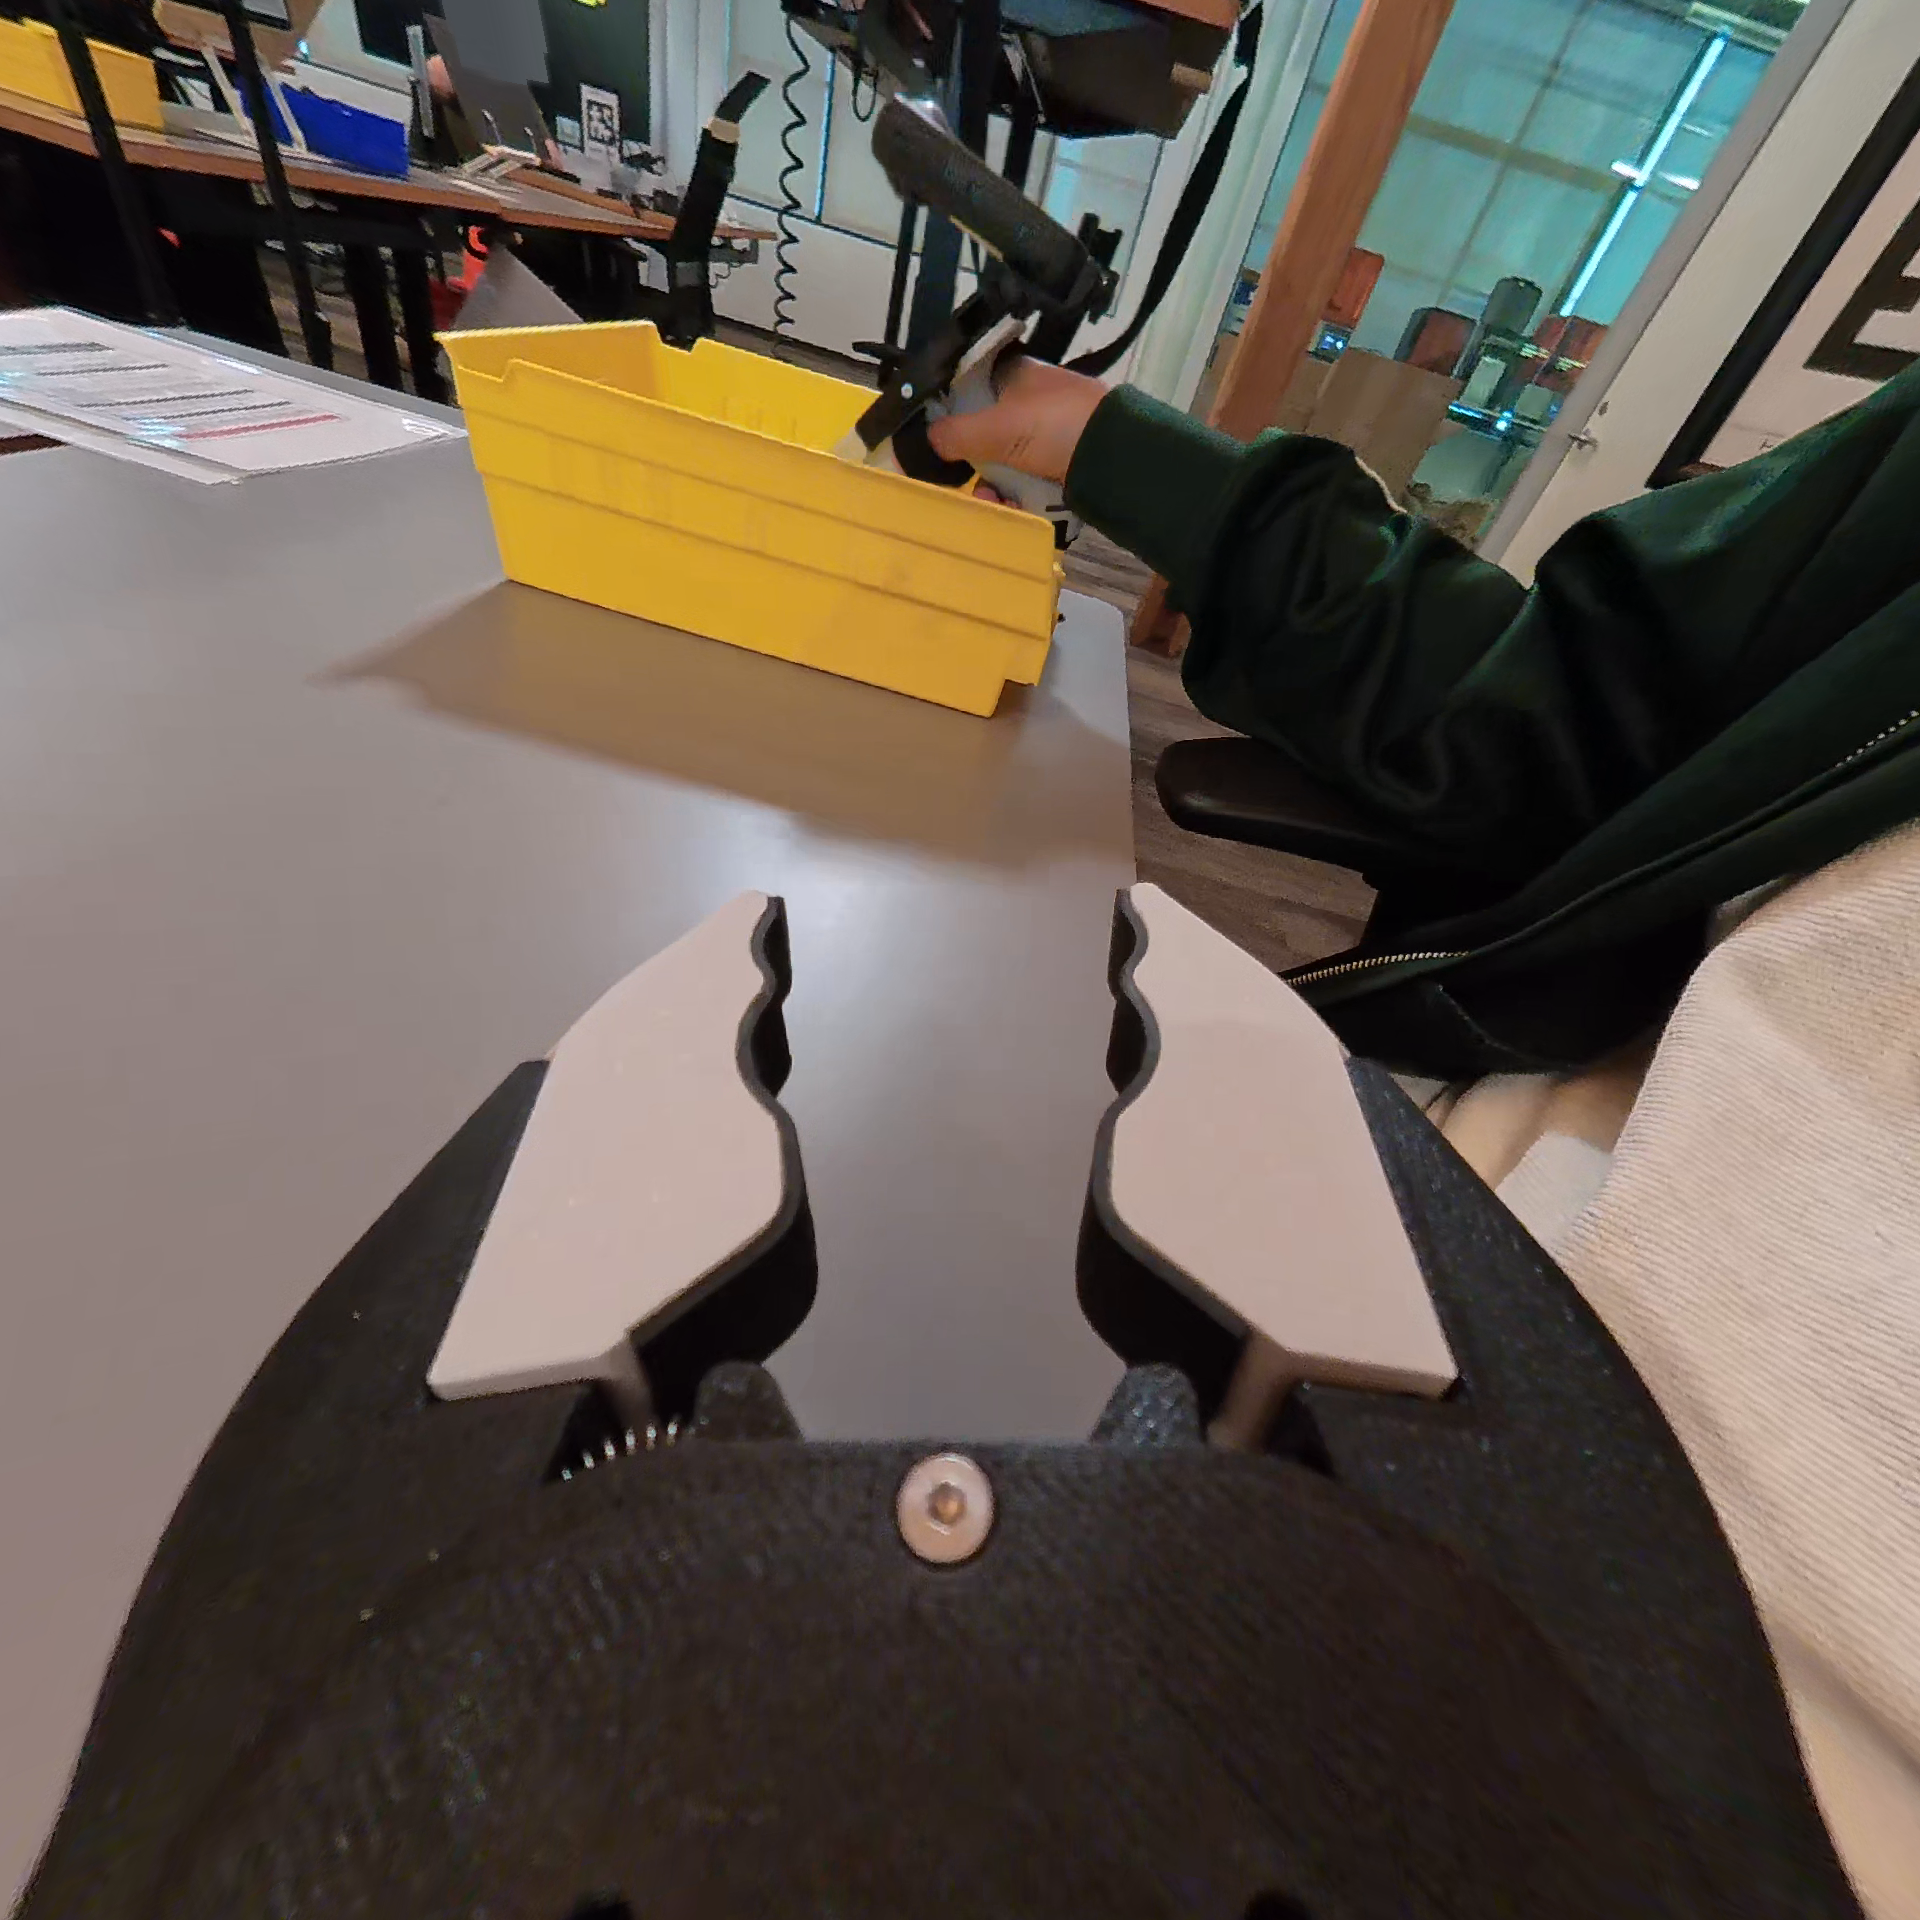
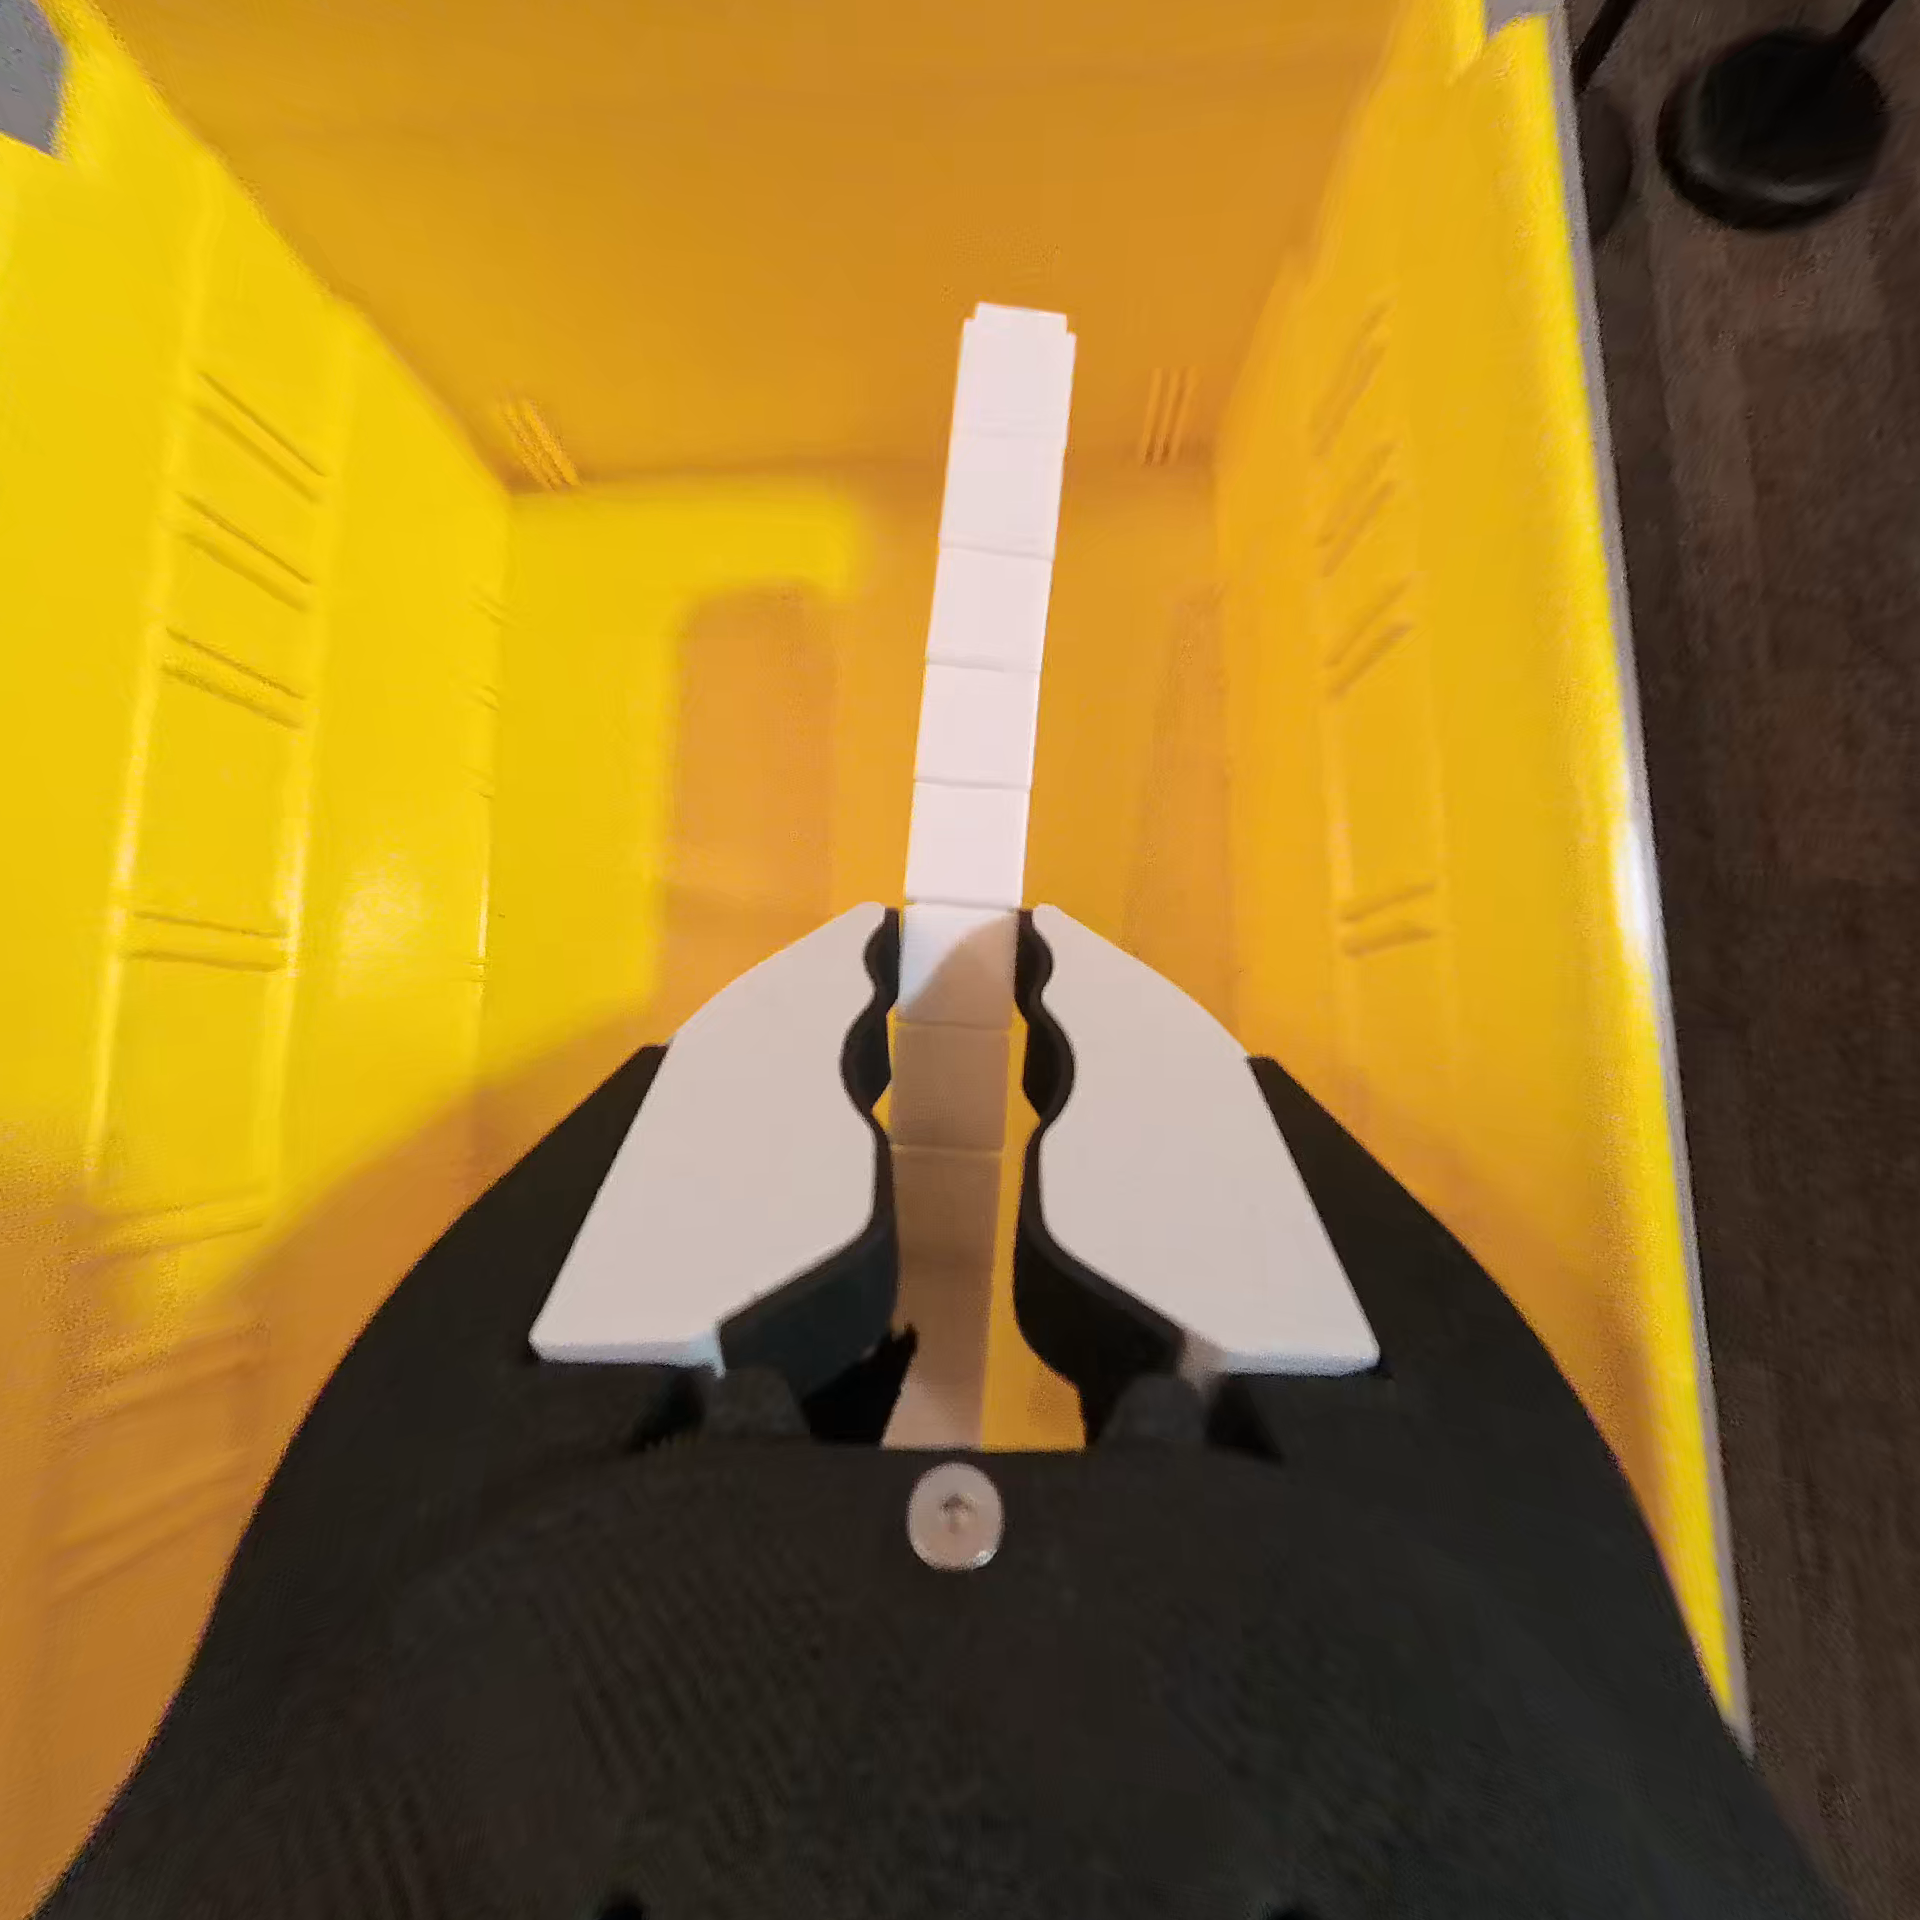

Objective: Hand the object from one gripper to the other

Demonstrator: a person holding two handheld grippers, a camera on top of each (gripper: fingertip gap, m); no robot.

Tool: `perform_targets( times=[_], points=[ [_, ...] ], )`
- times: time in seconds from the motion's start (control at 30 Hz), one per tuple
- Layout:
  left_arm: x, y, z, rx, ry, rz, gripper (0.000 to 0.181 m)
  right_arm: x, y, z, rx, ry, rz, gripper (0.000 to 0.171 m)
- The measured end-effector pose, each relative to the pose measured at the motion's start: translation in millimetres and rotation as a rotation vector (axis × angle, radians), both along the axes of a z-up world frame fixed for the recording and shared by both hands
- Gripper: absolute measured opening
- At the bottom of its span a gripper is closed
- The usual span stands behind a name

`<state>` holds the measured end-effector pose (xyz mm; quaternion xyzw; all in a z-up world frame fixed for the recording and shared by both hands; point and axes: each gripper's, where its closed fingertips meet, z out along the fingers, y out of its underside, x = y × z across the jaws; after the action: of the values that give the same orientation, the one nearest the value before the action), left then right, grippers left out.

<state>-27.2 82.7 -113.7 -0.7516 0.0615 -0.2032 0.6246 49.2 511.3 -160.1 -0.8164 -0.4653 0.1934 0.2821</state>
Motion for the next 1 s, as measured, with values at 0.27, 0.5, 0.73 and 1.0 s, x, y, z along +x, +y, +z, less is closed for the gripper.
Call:
perform_targets(
  times=[0.27, 0.5, 0.73, 1.0],
  points=[
    [-2, -5, 1, 0.003, 0.002, 0.025, 0.059, 6, 11, -27, 0.013, -0.134, -0.028, 0.022],
    [1, -3, -1, -0.004, 0.004, 0.012, 0.059, 12, 14, -30, 0.035, -0.177, -0.024, 0.021],
    [3, -2, -2, -0.008, 0.004, 0.003, 0.059, 17, 16, -33, 0.080, -0.232, -0.028, 0.021],
    [3, -2, -3, -0.010, 0.006, 0.004, 0.059, 18, 18, -37, 0.162, -0.320, -0.001, 0.021]
  ],
)
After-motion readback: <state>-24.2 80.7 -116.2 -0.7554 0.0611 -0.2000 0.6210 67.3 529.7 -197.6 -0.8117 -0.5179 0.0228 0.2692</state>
